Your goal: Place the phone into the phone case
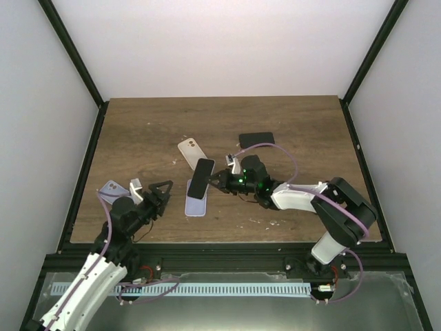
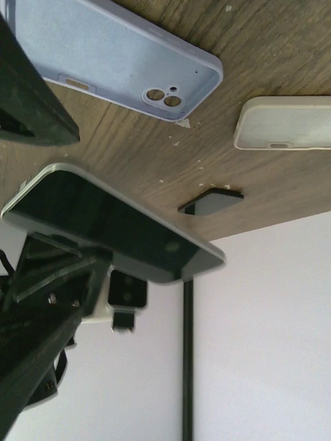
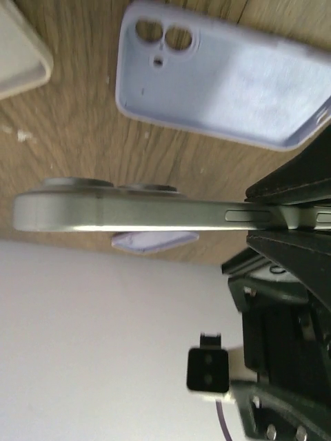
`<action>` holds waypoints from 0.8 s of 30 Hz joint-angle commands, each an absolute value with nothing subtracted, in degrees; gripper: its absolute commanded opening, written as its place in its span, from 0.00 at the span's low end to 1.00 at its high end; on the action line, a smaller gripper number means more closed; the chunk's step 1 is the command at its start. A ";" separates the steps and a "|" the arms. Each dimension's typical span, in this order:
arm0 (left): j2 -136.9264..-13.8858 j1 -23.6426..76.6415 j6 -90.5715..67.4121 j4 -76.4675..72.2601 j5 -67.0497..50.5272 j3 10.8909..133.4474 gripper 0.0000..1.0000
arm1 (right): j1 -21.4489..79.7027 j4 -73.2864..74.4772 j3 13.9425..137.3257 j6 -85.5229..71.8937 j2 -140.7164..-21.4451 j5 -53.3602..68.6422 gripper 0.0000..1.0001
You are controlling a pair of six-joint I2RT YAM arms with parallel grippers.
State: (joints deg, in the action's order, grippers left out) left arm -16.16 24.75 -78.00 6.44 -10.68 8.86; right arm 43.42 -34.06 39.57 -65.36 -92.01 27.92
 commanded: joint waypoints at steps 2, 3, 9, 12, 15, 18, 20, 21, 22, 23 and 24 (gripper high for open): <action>-20.39 24.65 -62.49 14.71 -7.38 12.88 0.91 | 42.32 -21.39 44.22 -53.87 -88.68 32.04 0.07; -22.36 24.63 -59.82 14.69 -7.80 13.67 0.92 | 42.27 -19.92 44.58 -53.46 -88.68 32.99 0.07; -40.22 23.98 -49.08 12.44 -14.78 19.94 0.90 | 42.28 -10.18 49.31 -49.83 -91.82 36.77 0.07; -48.71 23.20 -46.04 9.24 -18.66 21.78 0.84 | 42.28 -7.70 53.37 -48.39 -95.79 38.38 0.08; -56.44 21.61 -45.63 3.25 -23.26 21.09 0.76 | 42.28 -3.35 58.04 -47.17 -100.47 39.96 0.09; -60.81 19.95 -46.27 -2.69 -27.22 19.71 0.71 | 42.30 -2.20 60.02 -47.47 -103.21 40.04 0.09; -61.91 19.25 -46.49 -5.08 -27.89 18.73 0.71 | 42.28 -2.19 60.44 -47.78 -104.17 39.40 0.09; -62.10 18.91 -46.47 -5.79 -27.94 18.34 0.71 | 42.28 -1.86 60.75 -47.68 -104.65 38.99 0.09; -62.07 18.70 -46.42 -6.28 -27.85 18.00 0.72 | 42.28 -1.47 61.04 -47.64 -105.16 38.68 0.09; -61.91 18.53 -46.28 -6.66 -27.64 17.68 0.72 | 42.28 -1.18 61.34 -47.52 -105.76 38.64 0.08; -61.76 18.43 -46.09 -6.88 -27.22 17.46 0.73 | 42.28 -0.84 61.70 -47.42 -106.42 38.72 0.09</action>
State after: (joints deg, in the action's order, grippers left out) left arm -62.15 19.14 -47.66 -1.04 -25.28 18.65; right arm 42.39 -2.07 58.15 -48.51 -105.25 37.47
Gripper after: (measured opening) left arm 0.722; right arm 0.088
